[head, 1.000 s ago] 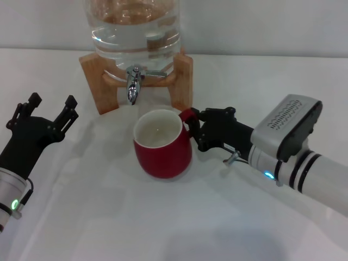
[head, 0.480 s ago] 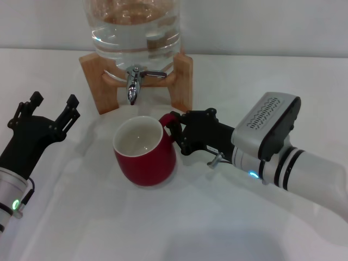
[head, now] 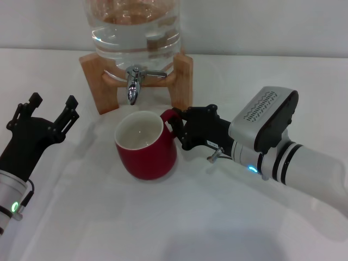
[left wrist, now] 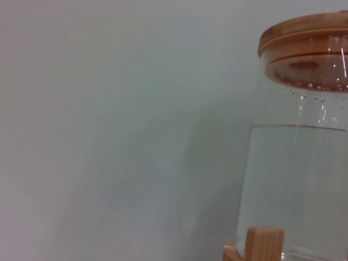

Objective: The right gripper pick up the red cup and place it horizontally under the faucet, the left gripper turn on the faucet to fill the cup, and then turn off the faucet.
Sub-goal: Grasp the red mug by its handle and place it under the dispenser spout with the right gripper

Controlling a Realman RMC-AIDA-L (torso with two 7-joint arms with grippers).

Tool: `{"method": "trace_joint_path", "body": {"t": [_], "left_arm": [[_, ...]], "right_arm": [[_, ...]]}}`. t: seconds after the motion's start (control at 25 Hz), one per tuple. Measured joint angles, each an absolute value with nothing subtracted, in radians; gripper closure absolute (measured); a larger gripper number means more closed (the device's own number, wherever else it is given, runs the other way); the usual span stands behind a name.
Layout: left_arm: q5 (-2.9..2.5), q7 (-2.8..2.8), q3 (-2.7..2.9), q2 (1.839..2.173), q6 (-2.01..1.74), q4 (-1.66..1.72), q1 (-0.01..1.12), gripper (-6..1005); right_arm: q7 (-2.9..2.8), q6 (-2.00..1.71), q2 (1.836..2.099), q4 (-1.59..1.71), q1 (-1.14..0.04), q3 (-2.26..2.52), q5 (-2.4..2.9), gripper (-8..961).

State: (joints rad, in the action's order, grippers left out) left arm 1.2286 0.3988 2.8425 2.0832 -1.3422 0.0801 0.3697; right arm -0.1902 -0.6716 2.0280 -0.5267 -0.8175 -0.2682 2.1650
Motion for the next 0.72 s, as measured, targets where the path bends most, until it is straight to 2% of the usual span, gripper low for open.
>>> {"method": "trace_joint_path", "body": {"t": [0.72], "left_arm": [[1.229, 0.399, 2.842, 2.083, -1.344, 0.081, 0.369, 116]], "right_arm": [[-0.189, -0.611, 2.028, -0.522, -0.805, -0.333, 2.158, 839]]}}
